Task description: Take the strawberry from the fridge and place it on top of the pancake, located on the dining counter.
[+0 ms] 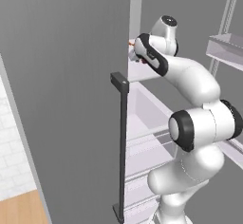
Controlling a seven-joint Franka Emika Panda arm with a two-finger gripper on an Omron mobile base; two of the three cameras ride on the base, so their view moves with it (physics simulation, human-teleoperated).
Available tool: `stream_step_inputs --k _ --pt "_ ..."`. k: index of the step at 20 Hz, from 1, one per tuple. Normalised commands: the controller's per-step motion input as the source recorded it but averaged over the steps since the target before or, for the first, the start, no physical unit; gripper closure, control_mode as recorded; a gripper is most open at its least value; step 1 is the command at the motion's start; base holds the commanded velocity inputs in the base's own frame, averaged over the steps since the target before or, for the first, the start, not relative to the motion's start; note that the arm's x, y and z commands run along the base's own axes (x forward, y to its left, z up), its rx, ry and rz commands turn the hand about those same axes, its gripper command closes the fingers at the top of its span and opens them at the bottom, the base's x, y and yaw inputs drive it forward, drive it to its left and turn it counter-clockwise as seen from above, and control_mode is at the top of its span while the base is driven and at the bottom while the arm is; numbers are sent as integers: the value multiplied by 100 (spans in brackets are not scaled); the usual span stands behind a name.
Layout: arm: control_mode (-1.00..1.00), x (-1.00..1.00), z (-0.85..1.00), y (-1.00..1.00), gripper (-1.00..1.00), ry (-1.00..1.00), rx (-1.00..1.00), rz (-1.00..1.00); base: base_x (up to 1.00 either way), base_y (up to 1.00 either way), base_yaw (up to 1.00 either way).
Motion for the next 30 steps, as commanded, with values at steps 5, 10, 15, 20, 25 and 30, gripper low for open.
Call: stream_step_inputs --k 5,10,15,20,25,30 --pt "-100 -40 -23 -5 100 0 0 0 0 0 0" --pt "-100 -69 -11 -5 100 -10 1 -8 0 0 0" --pt "-100 -83 4 0 100 -13 1 -33 0 0 0" --pt "-100 -100 14 -22 100 1 7 -29 0 0 0" --pt "-100 -100 13 -36 100 15 9 -8 0 0 0" --pt "-100 -100 -1 -3 100 23 0 0 0 0 0"
